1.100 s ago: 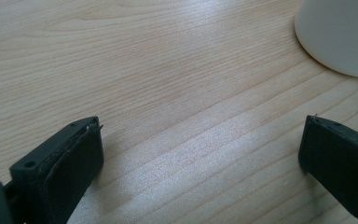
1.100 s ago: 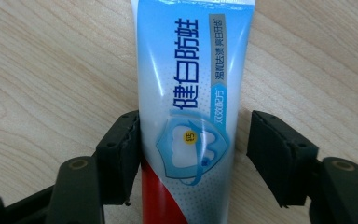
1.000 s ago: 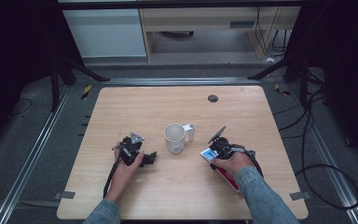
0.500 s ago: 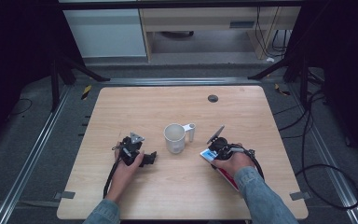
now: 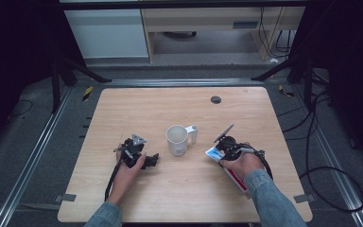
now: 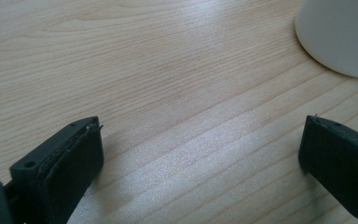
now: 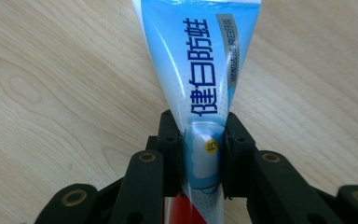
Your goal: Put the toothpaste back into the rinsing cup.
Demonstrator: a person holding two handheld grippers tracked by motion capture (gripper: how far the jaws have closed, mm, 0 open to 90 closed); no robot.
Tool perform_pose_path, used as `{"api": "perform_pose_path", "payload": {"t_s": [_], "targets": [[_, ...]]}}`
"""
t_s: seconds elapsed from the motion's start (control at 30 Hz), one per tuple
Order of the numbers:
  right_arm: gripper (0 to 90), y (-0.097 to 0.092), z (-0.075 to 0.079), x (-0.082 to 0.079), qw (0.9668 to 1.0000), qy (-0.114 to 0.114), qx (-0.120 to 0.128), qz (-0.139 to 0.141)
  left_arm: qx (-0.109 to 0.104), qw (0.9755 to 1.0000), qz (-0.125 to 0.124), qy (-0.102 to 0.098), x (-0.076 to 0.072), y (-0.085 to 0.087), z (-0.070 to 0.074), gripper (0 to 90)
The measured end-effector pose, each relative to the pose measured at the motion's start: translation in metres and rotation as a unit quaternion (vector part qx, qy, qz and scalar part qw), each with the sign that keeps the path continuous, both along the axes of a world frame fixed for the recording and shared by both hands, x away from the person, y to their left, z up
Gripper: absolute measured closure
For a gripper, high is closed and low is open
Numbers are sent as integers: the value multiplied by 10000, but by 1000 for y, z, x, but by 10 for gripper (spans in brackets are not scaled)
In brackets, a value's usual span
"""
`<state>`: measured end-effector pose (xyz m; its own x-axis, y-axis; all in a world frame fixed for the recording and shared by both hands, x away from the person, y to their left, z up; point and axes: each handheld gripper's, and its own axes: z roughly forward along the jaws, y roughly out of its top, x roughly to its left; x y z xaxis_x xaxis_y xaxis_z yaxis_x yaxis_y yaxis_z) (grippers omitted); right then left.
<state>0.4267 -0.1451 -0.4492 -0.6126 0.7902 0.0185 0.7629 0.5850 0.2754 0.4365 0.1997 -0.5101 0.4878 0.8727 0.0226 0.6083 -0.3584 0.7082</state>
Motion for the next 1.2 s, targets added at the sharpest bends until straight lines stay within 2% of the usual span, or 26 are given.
{"api": "perform_pose_path", "payload": {"t_s": [0.4, 0.53, 0.73, 0.8, 0.87, 1.0, 1.03, 1.07, 1.2], "targets": [[734, -14, 43, 8, 9991, -372, -177, -80, 0, 10000, 0, -1, 0, 0, 0, 0], [734, -18, 52, 12, 9985, -532, -115, -105, -17, 10000, 9, -7, 0, 0, 0, 0], [734, -19, 58, 17, 9965, -820, 151, -47, -1, 10000, -2, 0, 0, 0, 0, 0], [734, -19, 59, 17, 9962, -841, 197, -68, -1, 10000, 1, -2, 0, 0, 0, 0], [734, -19, 61, 19, 9953, -896, 377, -56, -3, 10000, 7, -4, 1, 0, 0, 0], [734, -19, 67, 23, 9919, -1097, 640, -68, -5, 10000, 8, -2, 1, 0, 0, 0], [734, -19, 69, 23, 9900, -1191, 746, -94, -5, 10000, 7, -1, 1, 0, 0, 0], [734, -19, 69, 23, 9900, -1191, 746, -94, -4, 10000, 7, -1, 1, 0, 0, 0], [734, -22, 74, 24, 9860, -1394, 905, -126, -1, 10000, 8, -3, 1, 0, 0, 0]]}}
